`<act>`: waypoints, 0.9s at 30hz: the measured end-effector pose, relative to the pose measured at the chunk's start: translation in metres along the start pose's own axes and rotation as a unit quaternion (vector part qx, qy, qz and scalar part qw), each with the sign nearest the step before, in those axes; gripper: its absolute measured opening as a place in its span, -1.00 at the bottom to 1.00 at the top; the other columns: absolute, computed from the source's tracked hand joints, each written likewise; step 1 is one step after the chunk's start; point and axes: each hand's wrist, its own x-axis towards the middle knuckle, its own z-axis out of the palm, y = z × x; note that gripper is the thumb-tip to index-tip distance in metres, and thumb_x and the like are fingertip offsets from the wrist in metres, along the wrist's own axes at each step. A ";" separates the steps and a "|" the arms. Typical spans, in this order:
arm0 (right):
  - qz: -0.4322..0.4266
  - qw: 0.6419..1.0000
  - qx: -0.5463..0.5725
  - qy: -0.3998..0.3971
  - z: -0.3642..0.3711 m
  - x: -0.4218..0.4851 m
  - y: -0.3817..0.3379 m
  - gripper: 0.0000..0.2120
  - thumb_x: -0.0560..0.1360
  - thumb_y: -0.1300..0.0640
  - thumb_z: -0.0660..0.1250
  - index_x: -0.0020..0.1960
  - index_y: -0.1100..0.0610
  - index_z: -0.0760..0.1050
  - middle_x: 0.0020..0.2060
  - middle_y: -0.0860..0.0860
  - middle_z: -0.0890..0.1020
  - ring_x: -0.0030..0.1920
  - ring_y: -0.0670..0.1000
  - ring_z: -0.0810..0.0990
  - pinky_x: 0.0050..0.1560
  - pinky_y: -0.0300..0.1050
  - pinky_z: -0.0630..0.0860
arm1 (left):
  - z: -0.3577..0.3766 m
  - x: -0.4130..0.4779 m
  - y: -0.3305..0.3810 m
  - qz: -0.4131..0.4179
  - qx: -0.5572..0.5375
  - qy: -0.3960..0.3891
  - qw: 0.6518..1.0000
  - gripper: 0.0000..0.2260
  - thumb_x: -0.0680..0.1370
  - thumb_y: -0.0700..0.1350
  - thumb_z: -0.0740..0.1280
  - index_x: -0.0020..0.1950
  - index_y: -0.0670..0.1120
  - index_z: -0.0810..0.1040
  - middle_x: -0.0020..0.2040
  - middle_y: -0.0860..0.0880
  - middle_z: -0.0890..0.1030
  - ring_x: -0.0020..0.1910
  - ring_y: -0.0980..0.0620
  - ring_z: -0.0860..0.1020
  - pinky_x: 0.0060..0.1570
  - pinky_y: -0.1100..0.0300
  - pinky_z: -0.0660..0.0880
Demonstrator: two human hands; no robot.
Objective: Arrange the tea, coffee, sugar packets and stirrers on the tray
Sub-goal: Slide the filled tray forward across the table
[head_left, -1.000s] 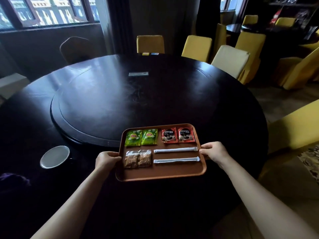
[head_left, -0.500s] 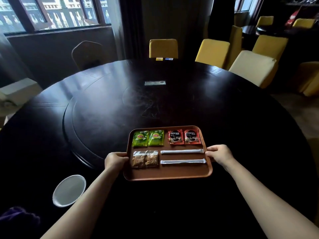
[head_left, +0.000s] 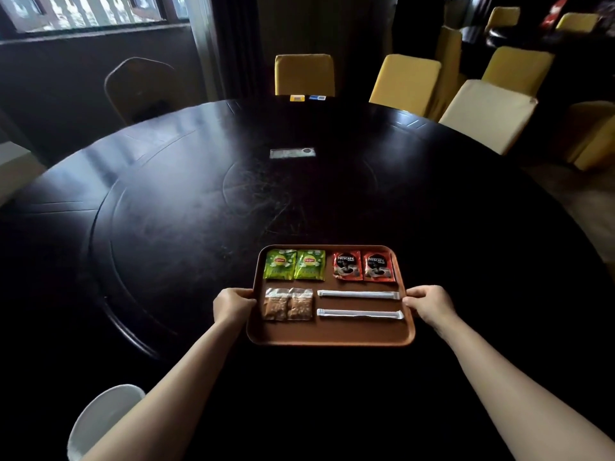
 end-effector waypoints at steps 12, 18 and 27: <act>-0.005 0.997 -0.066 0.042 0.006 0.018 -0.001 -0.84 0.38 0.26 0.37 -0.05 0.22 0.63 -0.07 0.17 0.69 -0.06 0.13 0.62 0.02 -0.04 0.54 | 0.019 0.020 0.008 0.022 0.035 0.013 0.999 -0.76 0.50 -0.28 0.39 0.14 -0.15 0.68 0.12 -0.16 0.70 0.11 -0.03 0.63 -0.08 0.27 0.43; -0.009 0.996 -0.077 0.050 0.008 0.023 -0.004 -0.87 0.37 0.29 0.35 -0.11 0.22 0.64 -0.12 0.16 0.69 -0.18 0.07 0.58 -0.13 -0.18 0.45 | 0.023 0.031 0.011 0.035 0.064 0.008 0.997 -0.77 0.50 -0.26 0.39 0.13 -0.12 0.69 0.10 -0.15 0.71 0.09 -0.03 0.64 -0.01 0.22 0.49; -0.023 0.992 -0.084 0.089 0.016 0.019 -0.002 -0.85 0.42 0.28 0.32 -0.06 0.26 0.61 -0.09 0.18 0.68 -0.12 0.10 0.59 -0.14 -0.18 0.44 | 0.024 0.032 0.008 0.062 0.098 0.012 0.993 -0.76 0.50 -0.24 0.39 0.16 -0.13 0.67 0.12 -0.15 0.70 0.11 -0.05 0.63 0.08 0.19 0.50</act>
